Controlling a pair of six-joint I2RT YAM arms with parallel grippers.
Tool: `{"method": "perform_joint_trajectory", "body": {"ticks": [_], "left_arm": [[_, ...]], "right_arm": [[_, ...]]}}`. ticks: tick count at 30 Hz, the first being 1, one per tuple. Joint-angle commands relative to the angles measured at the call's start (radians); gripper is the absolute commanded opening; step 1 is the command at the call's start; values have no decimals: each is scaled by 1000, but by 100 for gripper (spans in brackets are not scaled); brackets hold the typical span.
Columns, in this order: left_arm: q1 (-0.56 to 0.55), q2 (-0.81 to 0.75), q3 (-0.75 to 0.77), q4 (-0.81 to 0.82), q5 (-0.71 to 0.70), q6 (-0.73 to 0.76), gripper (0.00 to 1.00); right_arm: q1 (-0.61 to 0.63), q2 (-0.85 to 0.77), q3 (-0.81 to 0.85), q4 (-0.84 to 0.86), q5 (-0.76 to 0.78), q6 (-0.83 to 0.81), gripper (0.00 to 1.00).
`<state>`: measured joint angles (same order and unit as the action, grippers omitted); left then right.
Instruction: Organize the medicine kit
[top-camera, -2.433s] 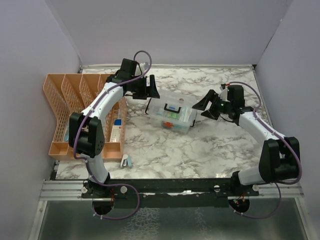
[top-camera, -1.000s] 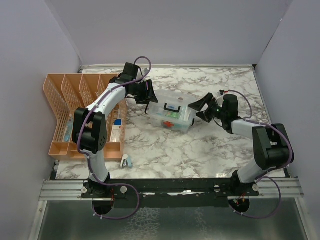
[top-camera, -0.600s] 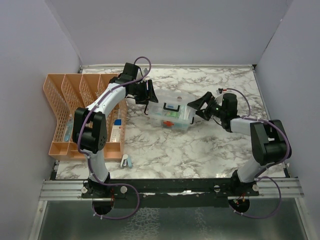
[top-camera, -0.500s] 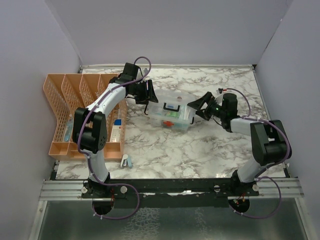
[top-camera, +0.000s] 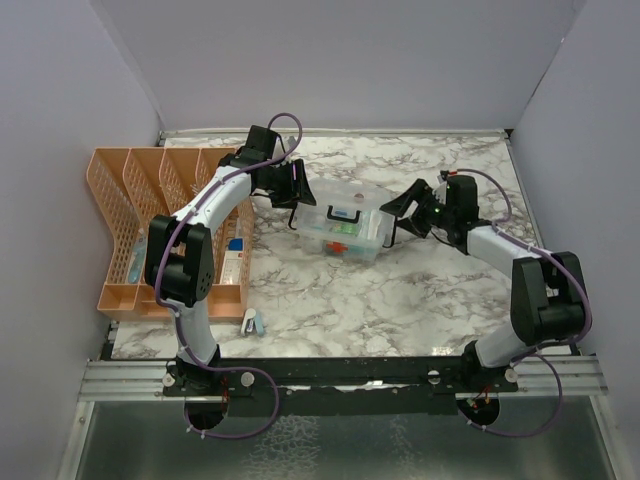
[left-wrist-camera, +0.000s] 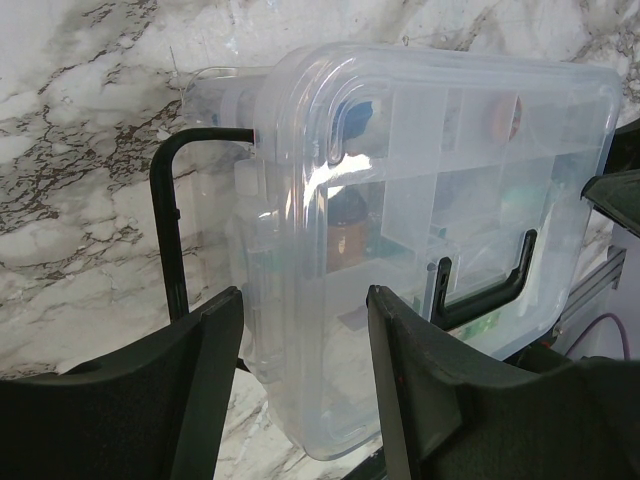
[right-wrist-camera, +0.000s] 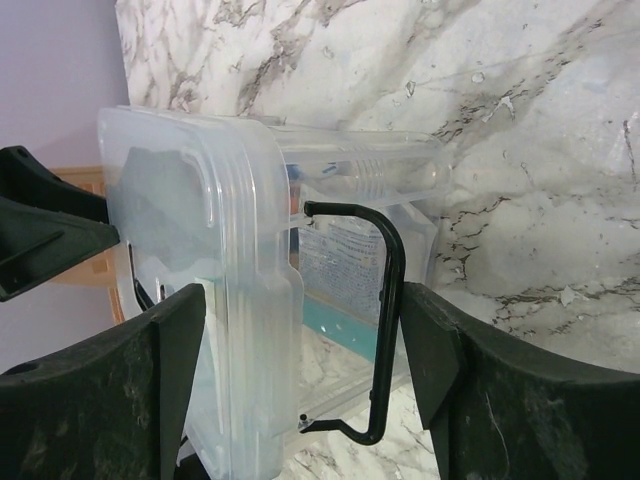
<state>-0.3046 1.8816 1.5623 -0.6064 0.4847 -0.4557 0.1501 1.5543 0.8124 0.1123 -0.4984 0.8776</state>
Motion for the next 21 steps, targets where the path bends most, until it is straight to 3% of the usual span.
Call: {"method": "perform_joint_trajectory", "body": {"ticks": [1, 6, 21], "left_arm": [[-4, 25, -11, -28, -40, 14, 53], [-4, 25, -15, -28, -45, 14, 53], [-5, 37, -1, -15, -60, 11, 53]], "right_arm": [[11, -20, 16, -142, 18, -28, 54], [11, -51, 43, -190, 27, -18, 47], [11, -78, 89, -225, -12, -19, 47]]}}
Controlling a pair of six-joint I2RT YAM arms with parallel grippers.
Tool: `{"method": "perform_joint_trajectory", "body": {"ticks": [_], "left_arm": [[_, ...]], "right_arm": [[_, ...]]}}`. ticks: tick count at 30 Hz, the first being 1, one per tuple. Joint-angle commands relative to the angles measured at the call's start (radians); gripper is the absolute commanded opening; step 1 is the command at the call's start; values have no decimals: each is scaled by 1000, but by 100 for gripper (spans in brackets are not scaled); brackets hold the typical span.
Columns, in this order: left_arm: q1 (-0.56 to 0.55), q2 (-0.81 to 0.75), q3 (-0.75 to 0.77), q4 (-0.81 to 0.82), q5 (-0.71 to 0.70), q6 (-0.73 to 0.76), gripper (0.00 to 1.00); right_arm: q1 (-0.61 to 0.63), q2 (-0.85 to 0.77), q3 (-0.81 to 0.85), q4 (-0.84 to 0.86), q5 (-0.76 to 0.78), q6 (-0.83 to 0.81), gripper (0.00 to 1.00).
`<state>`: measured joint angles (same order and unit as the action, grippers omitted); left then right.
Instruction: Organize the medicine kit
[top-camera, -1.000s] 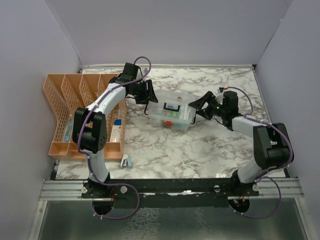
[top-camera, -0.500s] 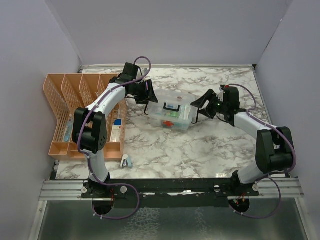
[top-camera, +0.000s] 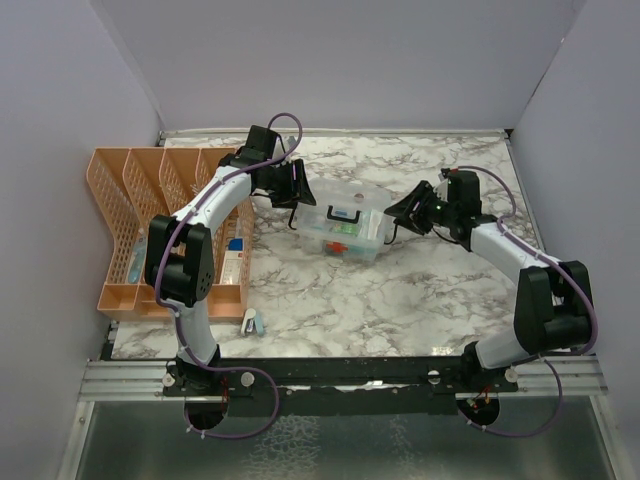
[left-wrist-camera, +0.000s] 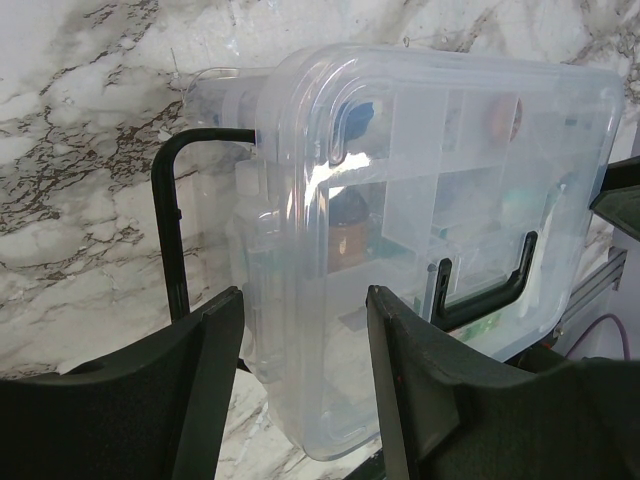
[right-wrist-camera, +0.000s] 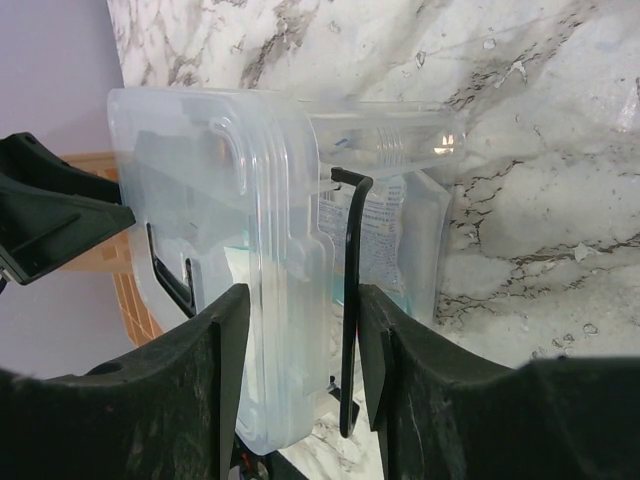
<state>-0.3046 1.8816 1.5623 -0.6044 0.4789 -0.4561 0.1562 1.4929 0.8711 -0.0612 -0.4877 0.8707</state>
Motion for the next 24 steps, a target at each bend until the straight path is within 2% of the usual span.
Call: {"method": "perform_joint_trajectory", "body": {"ticks": [1, 9, 17, 21, 24], "left_arm": [[-4, 37, -2, -17, -53, 12, 53], [-4, 39, 0, -16, -48, 14, 53], [-5, 40, 2, -17, -42, 15, 53], [-4, 40, 2, -16, -41, 18, 53], [-4, 40, 2, -15, -48, 20, 53]], "right_arm": [[5, -14, 32, -50, -27, -12, 48], [5, -13, 65, -103, -26, -32, 54], [6, -12, 82, -145, -12, -34, 50], [6, -10, 85, -119, -76, -30, 59], [6, -1, 107, -140, -81, -37, 62]]}}
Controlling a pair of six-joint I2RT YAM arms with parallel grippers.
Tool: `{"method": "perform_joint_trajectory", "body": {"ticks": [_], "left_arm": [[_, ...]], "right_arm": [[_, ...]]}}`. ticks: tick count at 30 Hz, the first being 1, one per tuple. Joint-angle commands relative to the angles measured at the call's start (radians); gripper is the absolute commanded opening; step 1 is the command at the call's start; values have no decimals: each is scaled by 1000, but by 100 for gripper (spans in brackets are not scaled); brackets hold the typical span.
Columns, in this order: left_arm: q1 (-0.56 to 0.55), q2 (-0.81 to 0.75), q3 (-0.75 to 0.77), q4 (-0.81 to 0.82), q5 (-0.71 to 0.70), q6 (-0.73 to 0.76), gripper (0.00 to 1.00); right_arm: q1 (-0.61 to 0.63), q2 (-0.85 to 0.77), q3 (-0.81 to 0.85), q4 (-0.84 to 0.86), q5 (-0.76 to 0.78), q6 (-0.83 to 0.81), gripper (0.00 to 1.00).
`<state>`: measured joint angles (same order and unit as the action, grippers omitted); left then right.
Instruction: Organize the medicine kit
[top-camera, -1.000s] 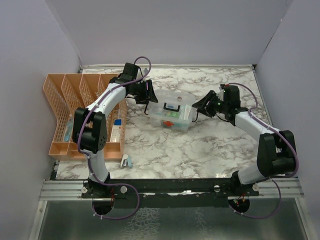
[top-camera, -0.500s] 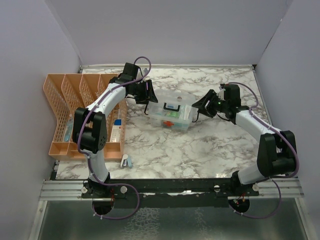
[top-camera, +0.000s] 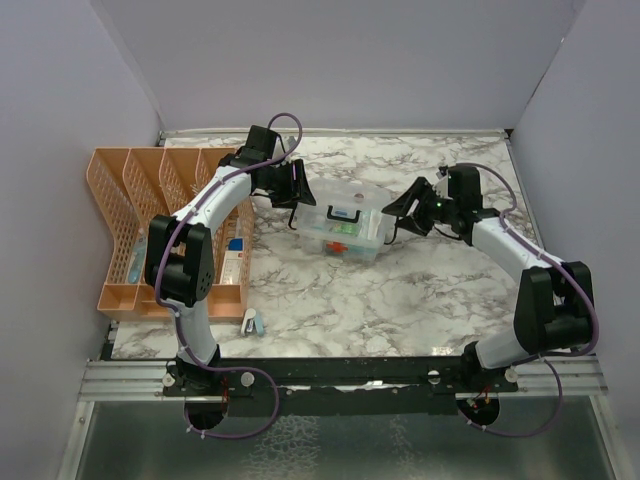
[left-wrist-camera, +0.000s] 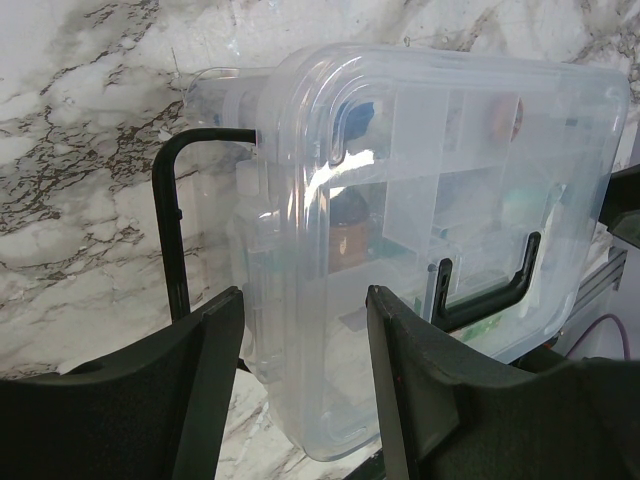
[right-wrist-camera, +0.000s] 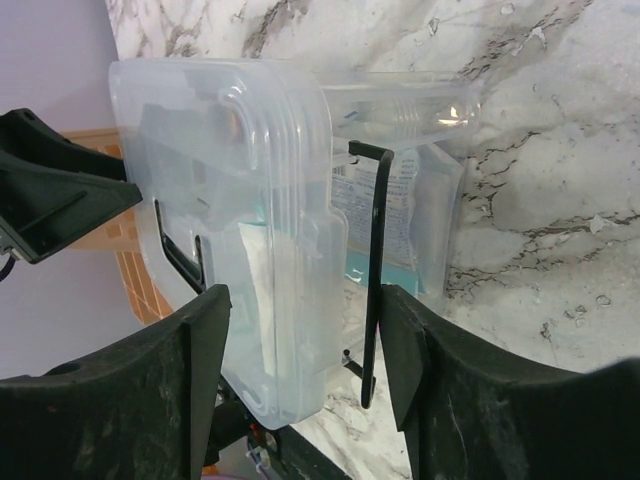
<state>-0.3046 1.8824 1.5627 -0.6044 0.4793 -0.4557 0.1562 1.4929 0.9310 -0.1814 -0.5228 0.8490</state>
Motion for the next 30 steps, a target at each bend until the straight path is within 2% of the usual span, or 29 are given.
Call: {"method": "perform_joint_trajectory", "body": {"ticks": [1, 4, 9, 10, 14, 26, 30], "left_arm": [[-4, 41, 3, -15, -47, 20, 53], [-4, 40, 2, -15, -44, 19, 53], [-4, 38, -1, -16, -47, 20, 53], [-4, 38, -3, -16, -46, 20, 53], [-4, 42, -2, -16, -45, 20, 53], [-4, 51, 6, -16, -42, 20, 53], [-4, 52, 9, -16, -40, 18, 53]], "right_arm": [[6, 2, 54, -32, -40, -21, 62], [6, 18, 69, -60, -35, -33, 60], [16, 43, 100, -134, 15, -65, 50], [26, 52, 121, -182, 64, -93, 44], [33, 58, 128, -196, 74, -98, 40], [87, 54, 158, -286, 294, -130, 39], [104, 45, 183, -320, 371, -135, 49]]}}
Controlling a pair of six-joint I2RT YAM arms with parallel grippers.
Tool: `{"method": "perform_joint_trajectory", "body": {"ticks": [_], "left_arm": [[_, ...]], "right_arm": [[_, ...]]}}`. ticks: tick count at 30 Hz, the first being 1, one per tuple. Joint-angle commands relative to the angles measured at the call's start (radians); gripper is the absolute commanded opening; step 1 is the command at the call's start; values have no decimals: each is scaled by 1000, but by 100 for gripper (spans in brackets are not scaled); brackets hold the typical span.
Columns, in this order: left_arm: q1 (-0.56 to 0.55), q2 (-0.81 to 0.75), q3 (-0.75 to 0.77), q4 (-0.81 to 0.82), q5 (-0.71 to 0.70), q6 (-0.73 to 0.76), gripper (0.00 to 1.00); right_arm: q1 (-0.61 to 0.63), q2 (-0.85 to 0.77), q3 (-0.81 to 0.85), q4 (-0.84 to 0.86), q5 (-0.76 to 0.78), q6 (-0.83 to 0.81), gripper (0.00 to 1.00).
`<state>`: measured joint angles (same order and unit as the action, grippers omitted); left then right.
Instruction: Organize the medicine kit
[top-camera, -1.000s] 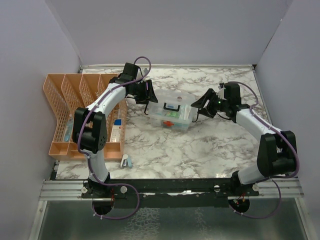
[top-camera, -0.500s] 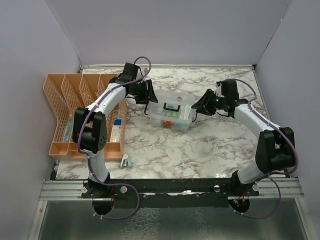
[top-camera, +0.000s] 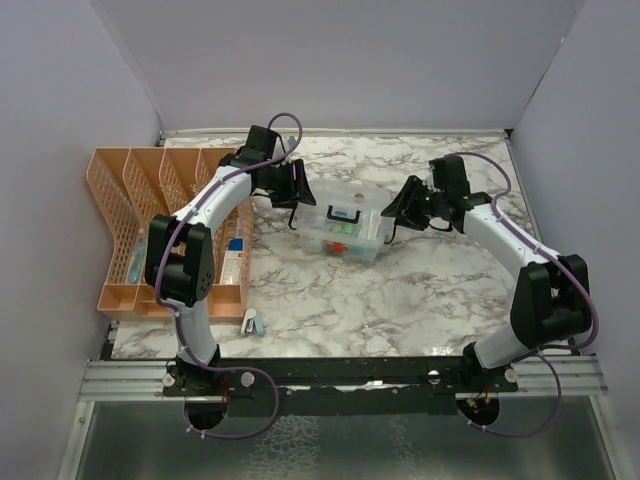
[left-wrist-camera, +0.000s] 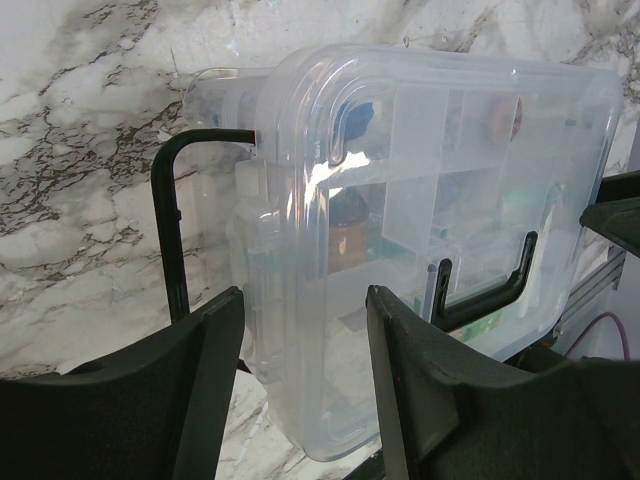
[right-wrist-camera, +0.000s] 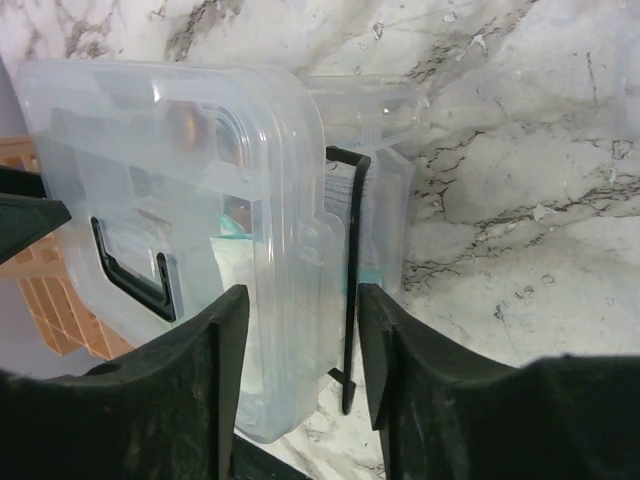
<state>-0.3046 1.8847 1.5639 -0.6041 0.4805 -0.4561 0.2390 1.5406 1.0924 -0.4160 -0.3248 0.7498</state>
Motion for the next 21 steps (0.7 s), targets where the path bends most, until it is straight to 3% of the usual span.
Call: {"method": "perform_joint_trajectory", "body": {"ticks": [1, 21], "left_arm": [[-4, 51, 8, -16, -41, 18, 53], [-4, 56, 8, -13, -43, 14, 52]], "right_arm": [[26, -6, 25, -89, 182, -38, 50], [69, 13, 93, -162, 230, -44, 33]]}}
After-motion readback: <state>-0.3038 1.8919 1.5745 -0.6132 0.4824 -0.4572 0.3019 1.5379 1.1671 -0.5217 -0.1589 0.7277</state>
